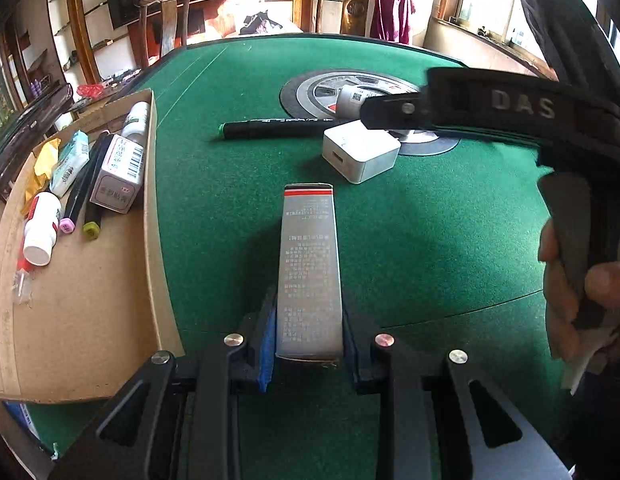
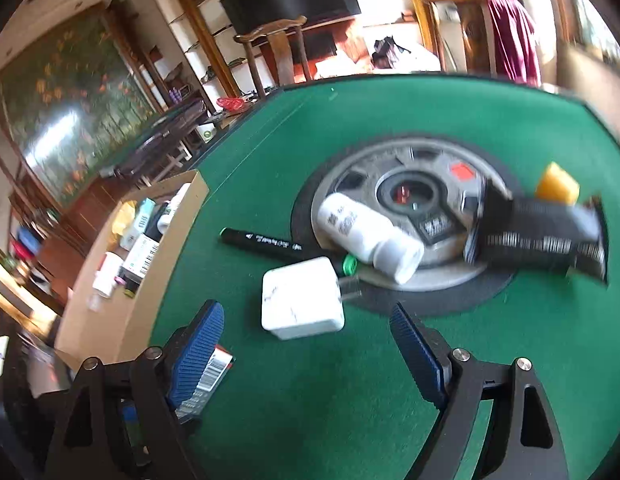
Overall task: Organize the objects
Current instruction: 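Grasp the grey box with the left tool while the right approaches the white square box, then grasp the white square box with the right tool while the left carries the grey box toward the tray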
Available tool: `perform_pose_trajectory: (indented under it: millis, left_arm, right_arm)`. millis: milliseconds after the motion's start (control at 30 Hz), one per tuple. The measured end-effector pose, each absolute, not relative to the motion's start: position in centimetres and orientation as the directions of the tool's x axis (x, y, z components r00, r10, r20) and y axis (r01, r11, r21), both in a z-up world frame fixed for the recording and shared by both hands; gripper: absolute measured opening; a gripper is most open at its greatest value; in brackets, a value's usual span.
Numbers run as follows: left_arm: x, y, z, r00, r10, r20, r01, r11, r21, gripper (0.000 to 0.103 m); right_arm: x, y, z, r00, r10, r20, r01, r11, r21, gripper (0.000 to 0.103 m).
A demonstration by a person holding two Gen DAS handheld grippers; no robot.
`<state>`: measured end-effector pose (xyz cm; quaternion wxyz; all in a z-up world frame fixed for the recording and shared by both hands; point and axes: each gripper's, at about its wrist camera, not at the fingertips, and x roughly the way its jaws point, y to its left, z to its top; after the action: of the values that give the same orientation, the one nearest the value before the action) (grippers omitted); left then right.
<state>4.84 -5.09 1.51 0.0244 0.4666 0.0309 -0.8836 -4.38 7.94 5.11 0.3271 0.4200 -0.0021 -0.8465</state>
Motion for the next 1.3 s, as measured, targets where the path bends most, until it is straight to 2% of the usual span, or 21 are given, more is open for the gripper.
perform_pose_trajectory:
  millis: [133, 267, 367, 433, 500, 567, 667, 700, 767, 967, 1300]
  left_arm:
    - [4.9, -4.9, 1.3, -0.568, -0.023, -0.823, 0.074, -0.997, -0.023, 0.027]
    - [5.1, -4.8, 1.4, -0.569, -0.018, -0.822, 0.073, -0.997, -0.029, 0.027]
    - [5.2, -4.8, 1.5, -0.569, -0.019, -0.822, 0.069, -0.997, -0.025, 0.028]
    - [5.3, -4.6, 1.4, -0.568, -0.018, -0.823, 0.062, -0.998, -0.021, 0.031]
    - [5.3, -4.4, 1.4, -0.566, -0.015, -0.824, 0.05, -0.999, -0.016, 0.035]
    - [5.2, -4.2, 1.4, -0.563, -0.019, -0.826, 0.045, -0.999, -0.007, 0.04]
    - [5.0, -4.1, 1.4, -0.56, -0.025, -0.828, 0.048, -0.999, -0.002, 0.041]
    - [4.8, -4.3, 1.4, -0.56, -0.026, -0.828, 0.054, -0.999, -0.004, 0.04]
    - [4.4, -4.4, 1.4, -0.562, -0.032, -0.826, 0.052, -0.999, 0.003, 0.026]
    - [4.4, -4.6, 1.6, -0.577, -0.024, -0.816, 0.07, -0.997, -0.02, 0.026]
    - [5.4, -4.9, 2.7, -0.644, -0.114, -0.756, 0.144, -0.989, 0.025, 0.026]
  right_arm:
    - [-5.5, 5.7, 4.7, -0.461, -0.494, -0.737, 0.589, -0.792, 0.162, 0.089]
    - [-6.2, 3.5, 3.2, -0.437, -0.443, -0.783, 0.615, -0.782, 0.099, 0.072]
    - [-5.4, 2.3, 2.4, -0.498, -0.371, -0.784, 0.63, -0.776, -0.034, 0.068]
    - [-4.6, 2.2, 2.3, -0.527, -0.34, -0.779, 0.637, -0.764, -0.098, 0.06]
    - [-4.2, 2.5, 2.2, -0.549, -0.311, -0.776, 0.621, -0.773, -0.13, 0.057]
    - [-4.1, 3.3, 2.4, -0.54, -0.319, -0.779, 0.612, -0.784, -0.103, 0.055]
    - [-4.0, 4.5, 2.9, -0.521, -0.344, -0.781, 0.605, -0.794, -0.054, 0.054]
    - [-4.0, 4.7, 3.1, -0.523, -0.345, -0.779, 0.597, -0.801, -0.046, 0.054]
    - [-3.9, 5.0, 3.7, -0.525, -0.357, -0.773, 0.589, -0.808, -0.027, 0.054]
    - [-4.0, 5.6, 4.4, -0.518, -0.388, -0.762, 0.577, -0.817, 0.024, 0.054]
    - [-3.4, 5.9, 6.0, -0.526, -0.435, -0.731, 0.587, -0.808, 0.059, 0.054]
